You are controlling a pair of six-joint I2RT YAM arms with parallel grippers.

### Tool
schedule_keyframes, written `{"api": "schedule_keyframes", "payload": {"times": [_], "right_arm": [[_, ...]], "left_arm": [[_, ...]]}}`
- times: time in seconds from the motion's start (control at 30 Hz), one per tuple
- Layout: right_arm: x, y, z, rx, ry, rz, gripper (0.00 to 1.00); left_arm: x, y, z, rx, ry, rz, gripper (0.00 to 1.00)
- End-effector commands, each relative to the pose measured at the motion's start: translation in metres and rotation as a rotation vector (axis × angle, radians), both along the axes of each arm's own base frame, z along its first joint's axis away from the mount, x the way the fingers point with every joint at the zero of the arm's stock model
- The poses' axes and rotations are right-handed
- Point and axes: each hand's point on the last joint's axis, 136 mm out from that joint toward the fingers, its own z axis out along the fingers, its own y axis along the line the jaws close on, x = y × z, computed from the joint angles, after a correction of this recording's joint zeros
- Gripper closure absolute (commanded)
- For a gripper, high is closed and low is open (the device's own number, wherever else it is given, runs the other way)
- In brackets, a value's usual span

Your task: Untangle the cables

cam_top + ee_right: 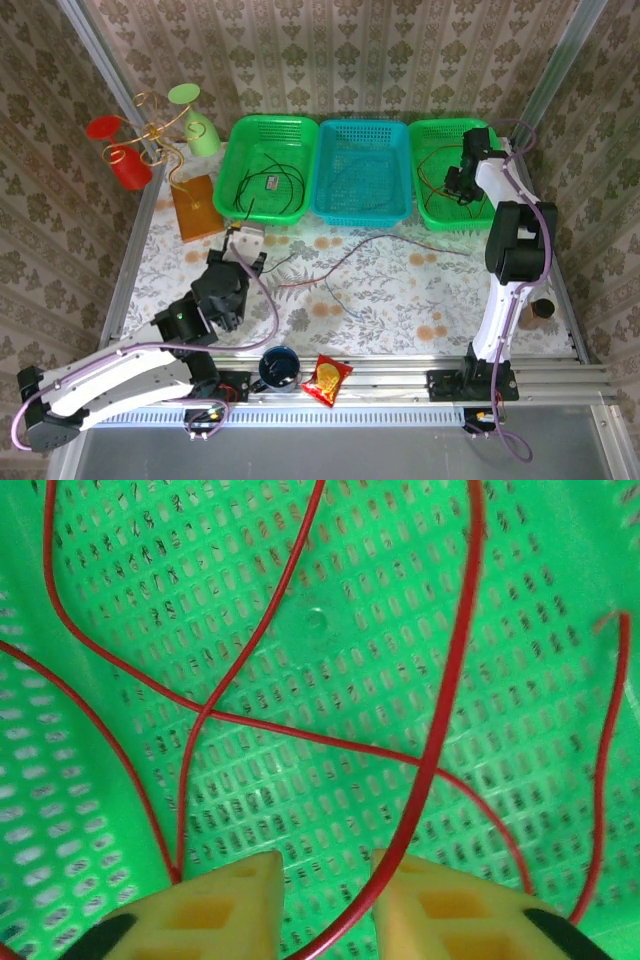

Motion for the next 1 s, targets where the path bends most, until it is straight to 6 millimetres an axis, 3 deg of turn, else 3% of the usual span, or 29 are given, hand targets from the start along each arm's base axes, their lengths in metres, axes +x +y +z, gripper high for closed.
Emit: {"api": "schedule_keyframes", "payload": {"times": [0.0, 0.07, 0.13, 0.3, 0.53, 0.83, 0.97], "right_arm": [[-0.009, 0.005, 0.019, 0.102, 0.019, 0.000, 0.54], [-0.015, 0.003, 0.039, 0.083, -0.019, -0.009, 0.36], [-0.024, -0.001, 0.055, 0.059, -0.048, -0.033, 0.01], [-0.043, -0.005, 0.070, 0.069, -0.045, -0.066, 0.00], [-0.064, 0.006, 0.104, 0.091, -0.157, -0.059, 0.00], [-0.114, 0.059, 0.140, 0.191, -0.329, -0.011, 0.00], [-0.135, 0.069, 0.145, 0.205, -0.357, 0.001, 0.00]], "left_arm": [[-0.001, -0.010, 0.030, 0.014, -0.045, -0.042, 1.00], [0.000, -0.014, 0.036, 0.017, -0.049, -0.049, 1.00], [0.001, -0.014, 0.042, 0.007, -0.059, -0.043, 1.00], [0.004, -0.010, 0.065, -0.022, -0.098, -0.010, 1.00], [0.015, -0.024, 0.111, 0.049, -0.154, -0.050, 1.00], [0.049, -0.055, 0.153, 0.107, -0.168, -0.133, 1.00], [0.070, -0.072, 0.165, 0.139, -0.139, -0.169, 1.00]]}}
